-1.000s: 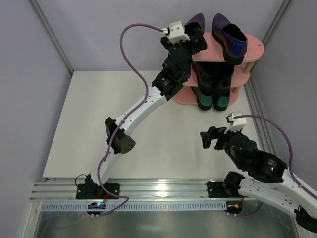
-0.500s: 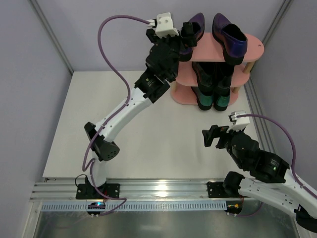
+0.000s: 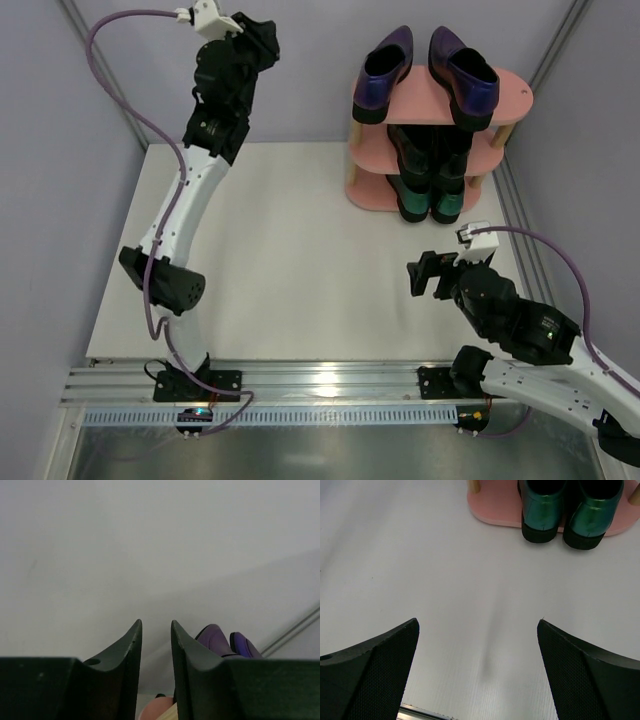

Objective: Place and organize the shoes onto the shoe shelf

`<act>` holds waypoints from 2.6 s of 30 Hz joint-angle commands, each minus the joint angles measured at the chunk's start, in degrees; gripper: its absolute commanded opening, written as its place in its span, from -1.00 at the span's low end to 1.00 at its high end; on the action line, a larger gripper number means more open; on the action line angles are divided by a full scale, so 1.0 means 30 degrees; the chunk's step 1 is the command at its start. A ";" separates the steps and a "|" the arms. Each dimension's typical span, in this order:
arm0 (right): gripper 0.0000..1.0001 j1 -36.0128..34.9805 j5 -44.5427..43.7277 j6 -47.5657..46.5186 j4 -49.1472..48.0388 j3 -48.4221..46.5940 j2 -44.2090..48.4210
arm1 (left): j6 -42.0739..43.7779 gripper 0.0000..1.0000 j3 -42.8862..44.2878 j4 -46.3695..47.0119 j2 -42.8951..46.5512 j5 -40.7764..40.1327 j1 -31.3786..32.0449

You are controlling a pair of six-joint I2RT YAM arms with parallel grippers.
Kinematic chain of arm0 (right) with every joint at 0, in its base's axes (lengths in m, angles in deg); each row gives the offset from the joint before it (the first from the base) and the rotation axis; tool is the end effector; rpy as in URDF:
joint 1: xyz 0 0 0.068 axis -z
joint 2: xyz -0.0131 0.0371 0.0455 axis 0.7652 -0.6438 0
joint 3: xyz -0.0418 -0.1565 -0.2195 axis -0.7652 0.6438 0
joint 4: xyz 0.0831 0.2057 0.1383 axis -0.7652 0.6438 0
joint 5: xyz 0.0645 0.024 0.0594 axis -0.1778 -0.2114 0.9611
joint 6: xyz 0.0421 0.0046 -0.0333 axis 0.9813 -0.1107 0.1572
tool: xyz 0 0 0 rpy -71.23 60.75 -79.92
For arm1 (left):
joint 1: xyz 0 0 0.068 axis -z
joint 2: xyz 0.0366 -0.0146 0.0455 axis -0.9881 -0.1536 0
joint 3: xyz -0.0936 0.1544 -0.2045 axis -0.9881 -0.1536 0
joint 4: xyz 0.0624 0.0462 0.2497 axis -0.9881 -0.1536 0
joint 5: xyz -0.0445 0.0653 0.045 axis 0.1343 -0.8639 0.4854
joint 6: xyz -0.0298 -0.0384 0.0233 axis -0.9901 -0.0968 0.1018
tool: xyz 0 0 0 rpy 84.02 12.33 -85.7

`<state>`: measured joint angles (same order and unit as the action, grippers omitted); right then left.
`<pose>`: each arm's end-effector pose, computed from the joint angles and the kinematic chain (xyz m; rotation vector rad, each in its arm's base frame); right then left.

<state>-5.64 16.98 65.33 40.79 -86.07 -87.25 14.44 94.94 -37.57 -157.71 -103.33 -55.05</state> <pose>0.0741 0.0692 0.3389 -0.1166 1.9256 0.2524 0.3683 -0.1670 0.5469 -0.3187 1.2464 -0.5838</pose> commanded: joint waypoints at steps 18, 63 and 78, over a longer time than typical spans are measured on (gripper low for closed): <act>1.00 -0.0167 -0.1024 0.1283 0.0513 -0.1578 -0.0593 | -0.9870 -0.99 0.1837 0.2163 -0.5108 1.5512 -0.1759; 0.99 -0.0138 -0.2049 0.1958 0.2330 -0.1928 0.0843 | -0.2783 -0.99 0.1973 -0.3777 -0.2729 0.8046 0.1200; 0.99 -0.0138 -0.1902 0.2250 0.3004 -0.2456 0.0901 | -0.5771 -0.99 0.4852 -0.1176 -0.7186 1.0652 0.0936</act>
<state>-5.84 12.30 71.40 49.38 -91.66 -84.62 -0.09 108.65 -46.64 -179.50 -75.46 -52.17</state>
